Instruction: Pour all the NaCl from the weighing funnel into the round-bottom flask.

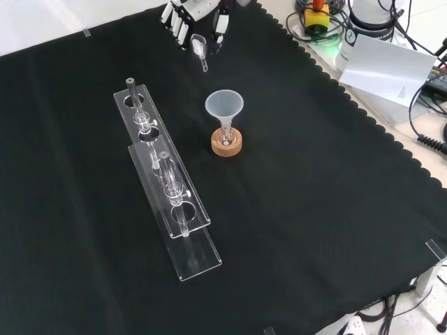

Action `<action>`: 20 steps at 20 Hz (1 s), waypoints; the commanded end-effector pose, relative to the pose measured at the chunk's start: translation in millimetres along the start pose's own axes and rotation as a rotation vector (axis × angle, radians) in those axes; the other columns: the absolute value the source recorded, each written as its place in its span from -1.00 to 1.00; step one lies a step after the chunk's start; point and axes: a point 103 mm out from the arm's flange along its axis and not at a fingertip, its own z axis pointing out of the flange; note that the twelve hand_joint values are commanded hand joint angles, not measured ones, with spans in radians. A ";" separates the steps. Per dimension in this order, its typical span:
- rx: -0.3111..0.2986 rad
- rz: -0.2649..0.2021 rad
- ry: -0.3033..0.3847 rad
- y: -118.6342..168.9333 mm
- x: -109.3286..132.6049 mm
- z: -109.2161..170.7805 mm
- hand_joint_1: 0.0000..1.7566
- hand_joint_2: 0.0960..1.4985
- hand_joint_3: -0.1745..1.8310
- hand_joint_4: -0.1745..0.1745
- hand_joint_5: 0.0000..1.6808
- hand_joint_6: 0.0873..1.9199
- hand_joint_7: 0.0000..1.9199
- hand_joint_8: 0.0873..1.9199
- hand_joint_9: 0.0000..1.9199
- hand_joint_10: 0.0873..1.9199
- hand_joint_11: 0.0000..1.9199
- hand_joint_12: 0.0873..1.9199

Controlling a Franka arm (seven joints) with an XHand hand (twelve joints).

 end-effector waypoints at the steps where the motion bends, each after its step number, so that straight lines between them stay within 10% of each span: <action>1: 0.009 -0.003 -0.003 -8.8 1.3 -5.4 0.22 0.01 -0.28 0.82 0.28 -0.04 -0.03 -0.39 0.06 -0.64 -0.35 0.21; 20: 0.023 -0.071 -0.108 -28.1 52.5 -7.7 0.22 0.01 -0.27 0.80 0.28 -0.04 -0.03 -0.39 0.06 -0.64 -0.34 0.21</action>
